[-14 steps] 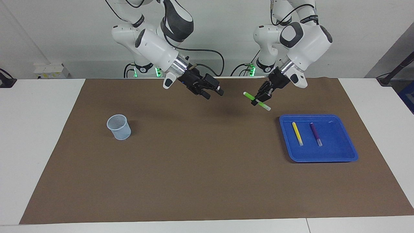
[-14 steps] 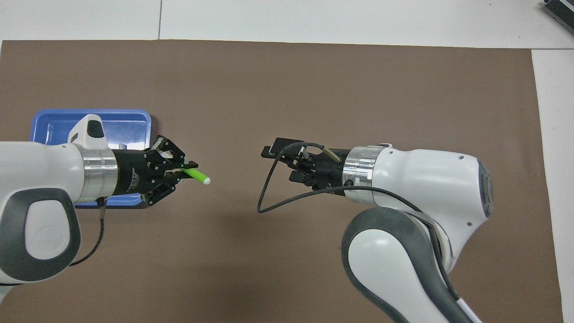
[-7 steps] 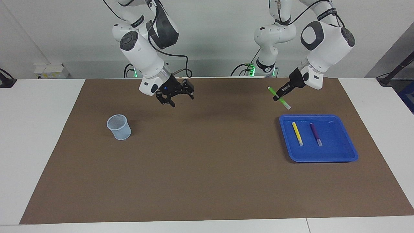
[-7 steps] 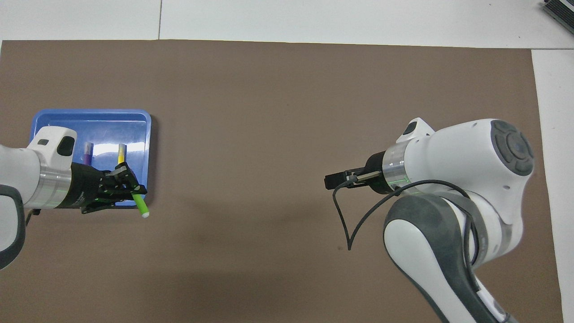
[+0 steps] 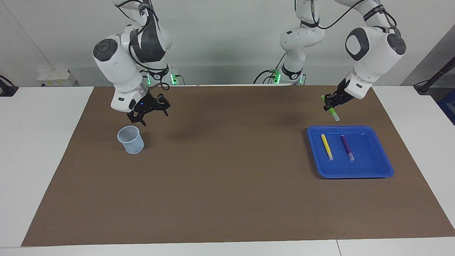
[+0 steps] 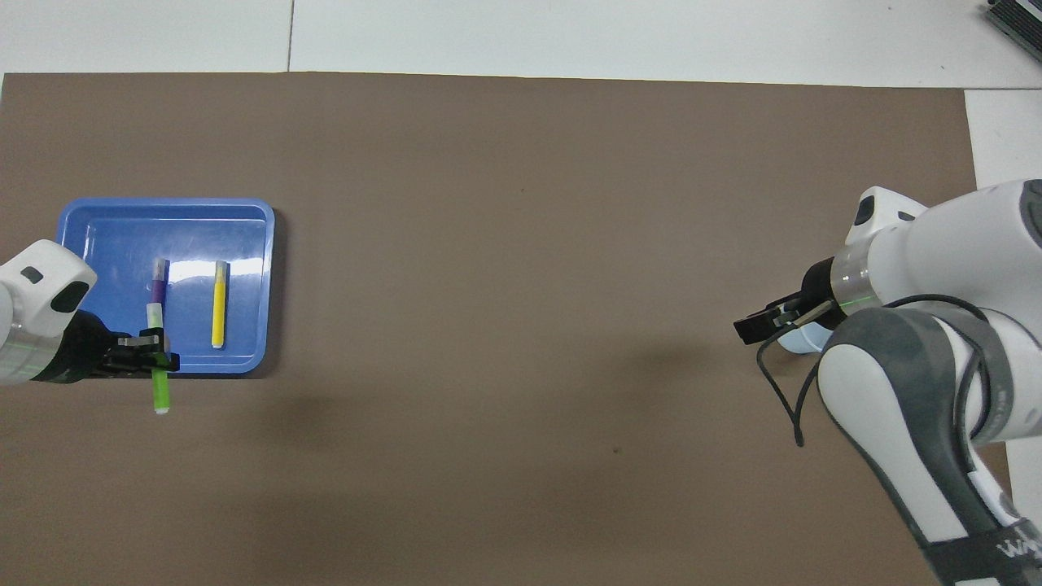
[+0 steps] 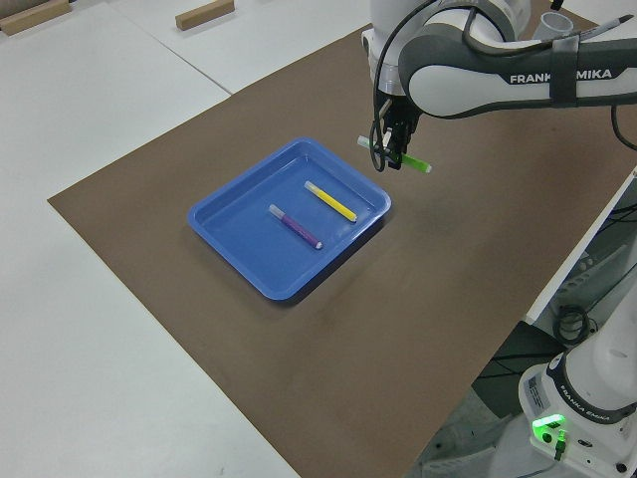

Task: Right arm passes pens to left for tray arrangement
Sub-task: 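Lower the green pen upright into the tray with the left gripper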

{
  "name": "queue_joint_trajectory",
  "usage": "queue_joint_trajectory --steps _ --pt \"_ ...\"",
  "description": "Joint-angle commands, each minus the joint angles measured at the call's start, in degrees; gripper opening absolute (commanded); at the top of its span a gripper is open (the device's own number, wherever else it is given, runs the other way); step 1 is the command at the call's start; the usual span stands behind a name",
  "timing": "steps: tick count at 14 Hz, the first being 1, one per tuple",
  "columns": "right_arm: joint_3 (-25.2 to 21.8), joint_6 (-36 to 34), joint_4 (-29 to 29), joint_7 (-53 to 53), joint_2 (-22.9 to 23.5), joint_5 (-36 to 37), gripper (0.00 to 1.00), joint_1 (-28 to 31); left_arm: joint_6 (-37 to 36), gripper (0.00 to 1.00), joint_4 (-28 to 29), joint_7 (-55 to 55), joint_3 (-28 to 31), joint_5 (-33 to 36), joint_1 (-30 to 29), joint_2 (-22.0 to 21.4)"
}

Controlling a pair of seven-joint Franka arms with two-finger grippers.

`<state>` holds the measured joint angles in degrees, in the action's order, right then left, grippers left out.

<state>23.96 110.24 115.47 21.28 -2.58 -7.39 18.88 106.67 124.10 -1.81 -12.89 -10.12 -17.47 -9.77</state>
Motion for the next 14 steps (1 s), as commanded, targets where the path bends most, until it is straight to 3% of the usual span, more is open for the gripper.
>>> queue_joint_trajectory --steps 1,6,11,14 --pt "0.82 -1.44 0.02 0.96 -1.02 2.65 1.0 2.9 3.62 0.0 -1.05 -5.3 -0.47 2.99 -3.26 4.22" --pt "0.74 -0.74 -0.5 0.87 -1.11 6.93 1.0 3.53 11.09 0.0 -1.14 -8.91 -0.47 6.07 -6.08 10.03" --pt "1.17 -6.35 -10.34 -2.53 3.54 10.03 1.0 2.3 15.84 0.0 -3.51 -10.93 -0.38 10.12 -7.66 16.62" --pt "0.48 -10.74 -17.8 -5.99 6.09 11.08 1.0 -2.52 17.96 0.0 -4.65 -11.72 -0.38 13.54 -8.98 19.7"
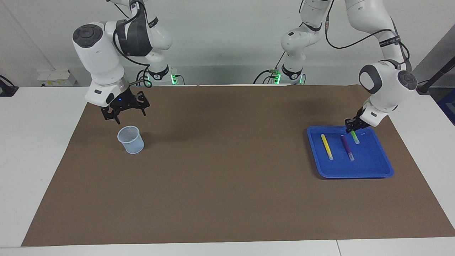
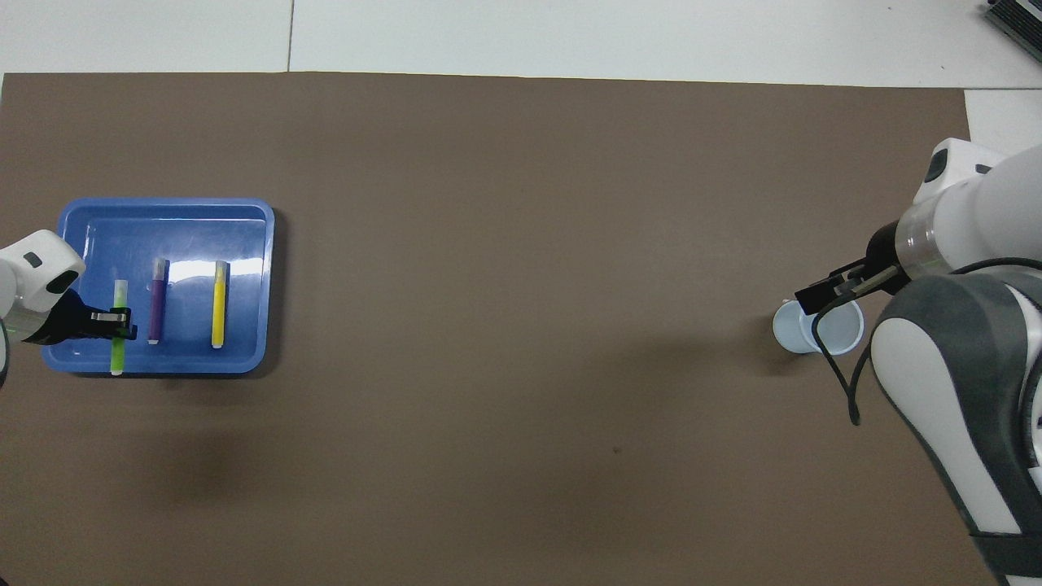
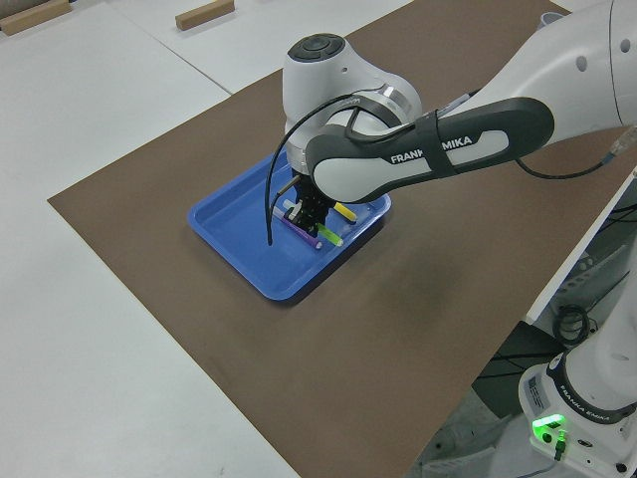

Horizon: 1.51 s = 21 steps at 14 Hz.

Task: Right arm passes pens to left for tray arrangement
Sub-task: 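Lower the green pen upright into the tray with the left gripper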

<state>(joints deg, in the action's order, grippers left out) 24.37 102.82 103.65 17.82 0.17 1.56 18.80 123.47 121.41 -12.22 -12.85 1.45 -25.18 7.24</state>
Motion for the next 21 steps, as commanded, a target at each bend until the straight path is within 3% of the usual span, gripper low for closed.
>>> queue_joint_trajectory --steps 1,4,8,11,12,14,15,16,19,21 --pt "-0.45 -3.33 -7.05 -2.53 4.21 3.18 1.0 -2.71 2.12 0.0 -2.32 -1.75 -0.42 2.41 -1.27 3.65" --pt "-12.99 -2.54 -8.73 -3.67 5.36 -0.13 1.0 -9.29 5.71 0.0 -2.67 -3.5 -0.42 2.6 -2.85 6.72" --pt "-13.64 -4.72 -10.83 -3.76 5.89 -1.29 1.0 -7.47 8.97 0.0 -2.76 -4.13 -0.42 4.26 -3.73 9.1" --pt "-13.73 -4.29 -11.63 -3.85 5.8 2.2 1.0 -7.73 12.31 0.0 -2.06 -4.21 -0.51 4.27 -4.79 9.72" --pt "-13.73 -4.82 -12.41 -3.85 5.8 2.22 1.0 -7.47 12.32 0.31 -1.97 -4.13 -0.51 4.27 -4.53 9.81" --pt "-13.64 -5.61 -14.0 -3.85 5.98 1.96 1.0 -7.64 12.23 0.61 -2.06 -3.86 -0.51 4.27 -4.61 9.81" --pt "-13.73 -5.96 -14.0 -3.94 5.81 1.96 1.0 -8.25 12.15 0.94 -2.14 -3.78 -0.51 4.09 -4.44 9.81" --pt "-13.82 -6.66 -14.0 -4.03 5.8 1.87 1.0 -8.95 11.88 1.0 -2.32 -3.51 -0.51 3.83 -4.09 9.81" --pt "-14.26 -7.63 -14.44 -5.87 5.54 1.78 1.0 -10.35 10.57 1.0 -3.02 -3.6 -0.6 3.48 -4.26 9.72" --pt "-19.85 -8.34 -15.32 -7.27 5.19 1.7 1.0 -16.22 6.02 1.0 -6.17 -3.51 -0.68 3.47 -3.91 9.63"
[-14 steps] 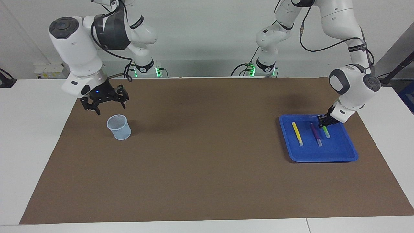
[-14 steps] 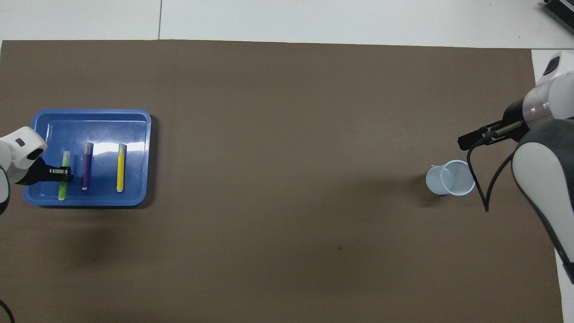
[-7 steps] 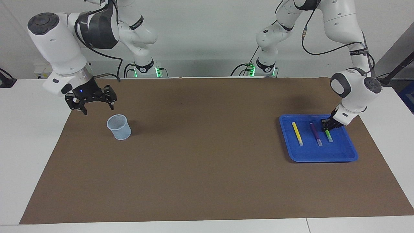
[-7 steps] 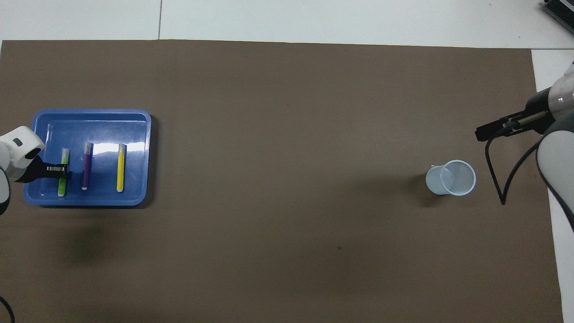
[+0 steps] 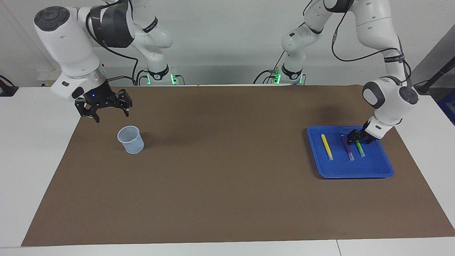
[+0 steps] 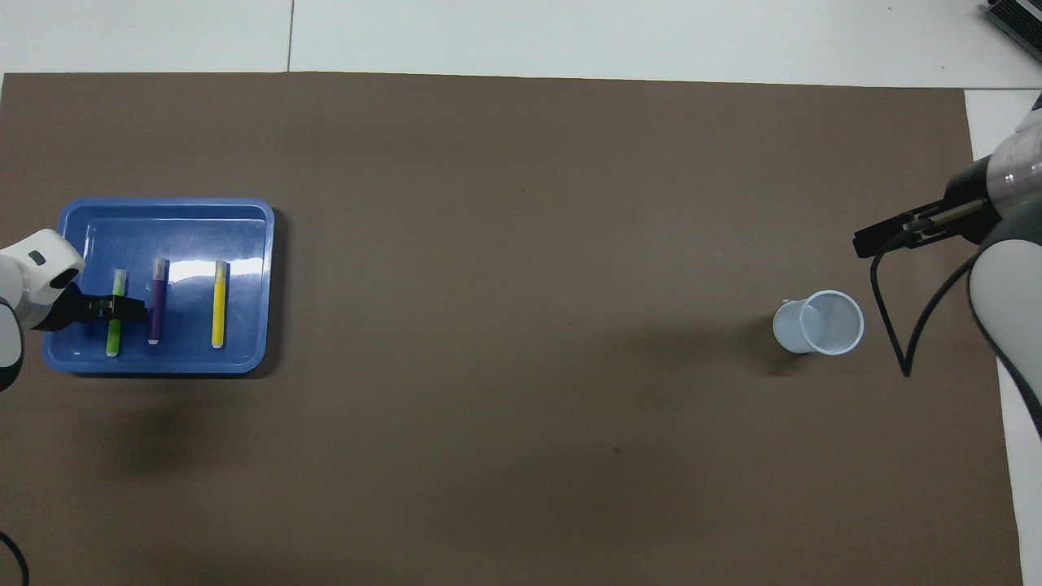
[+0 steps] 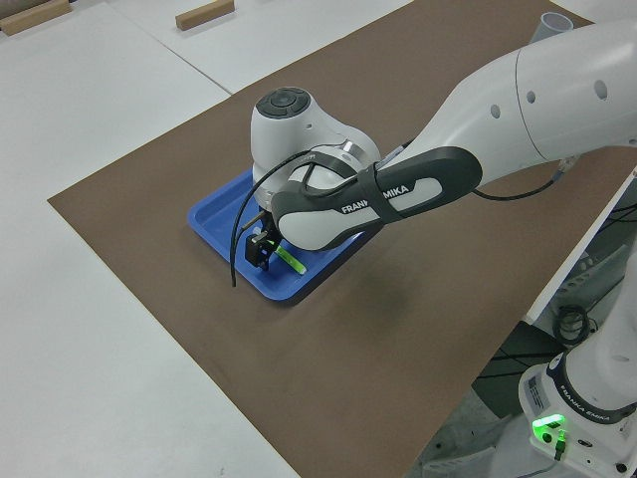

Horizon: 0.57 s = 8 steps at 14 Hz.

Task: Right arm passes pens to left for tray arrangement
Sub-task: 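Lower the green pen upright into the tray with the left gripper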

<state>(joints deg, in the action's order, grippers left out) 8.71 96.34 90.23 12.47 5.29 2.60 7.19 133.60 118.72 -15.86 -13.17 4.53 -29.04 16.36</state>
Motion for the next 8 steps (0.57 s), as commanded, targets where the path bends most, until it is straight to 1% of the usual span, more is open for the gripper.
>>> queue_joint_trajectory --steps 1,3,4,6,8 --pt "-5.27 -1.25 -1.55 -2.19 0.08 0.39 1.0 -5.68 -6.57 1.0 -4.97 0.21 -0.54 0.31 0.12 0.34" --pt "-5.72 -2.73 -2.94 -3.24 0.08 -0.32 1.0 -7.09 -10.45 1.0 -7.09 0.48 -0.8 -1.18 0.3 -0.36" --pt "-5.8 -4.65 -4.52 -3.51 0.16 -0.32 1.0 -7.53 -11.86 1.0 -7.79 0.48 -0.81 -1.62 0.64 -1.24" --pt "-6.76 -5.54 -4.62 -4.38 -0.1 -0.49 1.0 -7.89 -14.67 1.0 -8.94 1.44 -0.8 -1.63 1.44 -2.99" --pt "-11.66 -7.74 -4.71 -4.3 -2.72 -0.41 1.0 -12.79 -18.88 1.0 -11.48 2.67 -0.81 -1.63 2.58 -4.05"
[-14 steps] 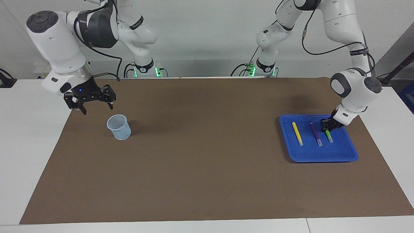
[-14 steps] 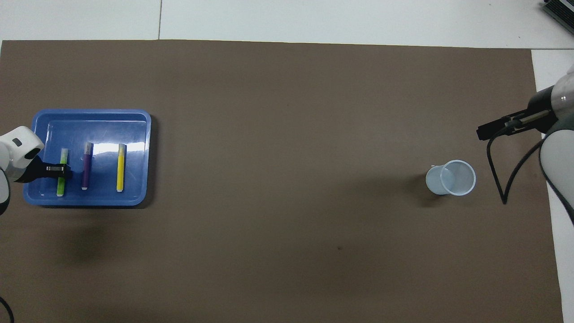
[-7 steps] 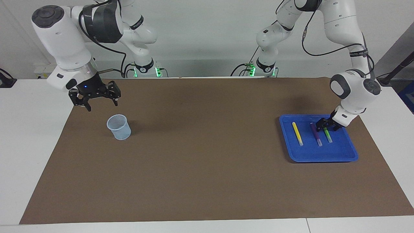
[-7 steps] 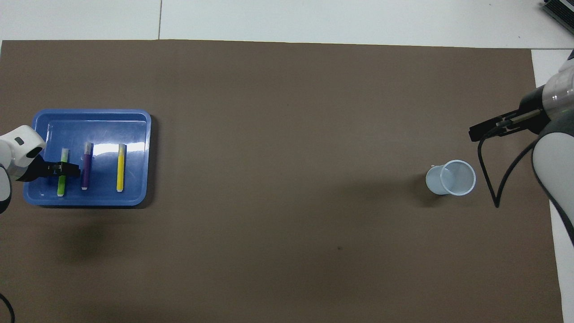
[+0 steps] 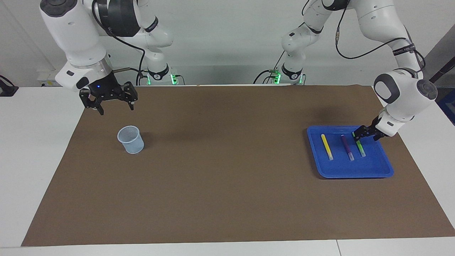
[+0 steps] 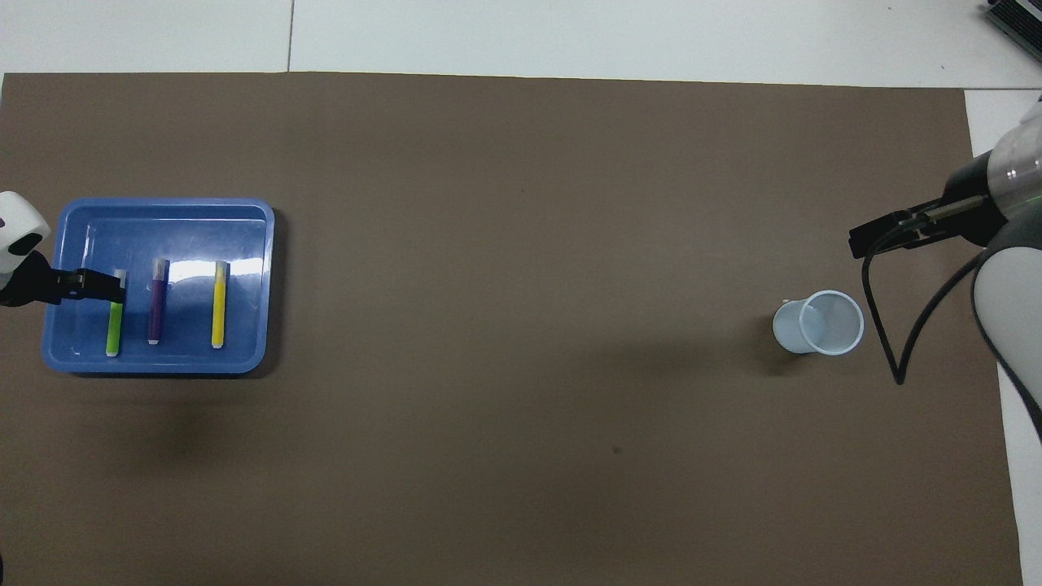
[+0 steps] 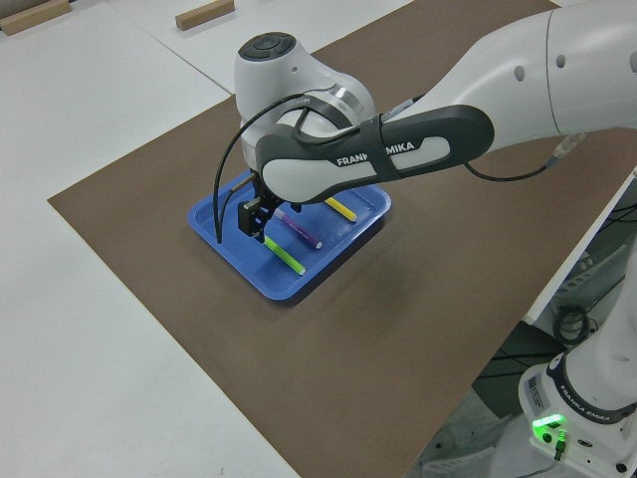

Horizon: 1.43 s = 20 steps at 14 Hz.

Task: Right arm passes pens to left for tray arrangement
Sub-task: 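Open the left gripper and lift it off the green pen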

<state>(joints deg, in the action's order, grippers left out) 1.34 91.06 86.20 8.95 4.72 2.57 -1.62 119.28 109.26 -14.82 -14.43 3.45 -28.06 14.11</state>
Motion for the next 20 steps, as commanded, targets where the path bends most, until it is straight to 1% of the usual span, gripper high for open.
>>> queue_joint_trajectory --steps 1,2,4,6,8,10,12,14,17,20 --pt "-5.46 -2.46 0.45 -0.78 -3.22 -0.37 1.0 -4.88 -6.5 1.0 -3.34 2.85 0.28 -0.63 2.47 -2.15" --pt "-5.47 -1.33 2.81 -0.78 -3.66 -0.46 1.0 -4.8 -8.26 1.0 -4.66 5.04 0.45 -0.63 3.87 -2.76" --pt "-5.47 3.05 8.0 -0.69 -5.86 -0.55 1.0 -4.62 -10.55 1.0 -6.6 9.7 0.28 -0.63 5.9 -3.64" --pt "-5.82 3.77 11.42 -0.69 -7.52 -0.55 1.0 -4.62 -12.22 1.0 -8.18 11.56 0.19 -0.72 7.92 -4.35" --pt "-5.91 6.93 14.51 -0.69 -8.76 -0.55 1.0 -4.62 -14.33 1.0 -9.76 13.66 -0.59 -2.82 8.98 -4.79" --pt "-5.91 7.73 14.61 -0.69 -8.68 -0.46 1.0 -4.71 -15.39 1.0 -12.04 14.46 -1.82 -3.27 9.6 -5.23" --pt "-5.91 9.92 14.52 -0.52 -8.33 -0.46 1.0 -4.53 -16.18 1.0 -13.54 14.47 -2.01 -3.27 10.47 -5.14" --pt "-5.91 10.54 14.61 -0.34 -8.15 -0.46 1.0 -3.92 -18.81 1.0 -14.51 14.55 -1.92 -3.27 11.7 -5.4" --pt "-5.91 9.93 14.52 -0.34 -8.15 -0.46 1.0 -3.92 -21.45 1.0 -14.43 14.55 -1.57 -3.27 13.2 -8.73" --pt "-5.91 10.19 13.99 -0.25 -7.97 -0.2 1.0 -3.92 -25.58 1.0 -14.43 14.55 0.27 -3.18 16.88 -12.25"
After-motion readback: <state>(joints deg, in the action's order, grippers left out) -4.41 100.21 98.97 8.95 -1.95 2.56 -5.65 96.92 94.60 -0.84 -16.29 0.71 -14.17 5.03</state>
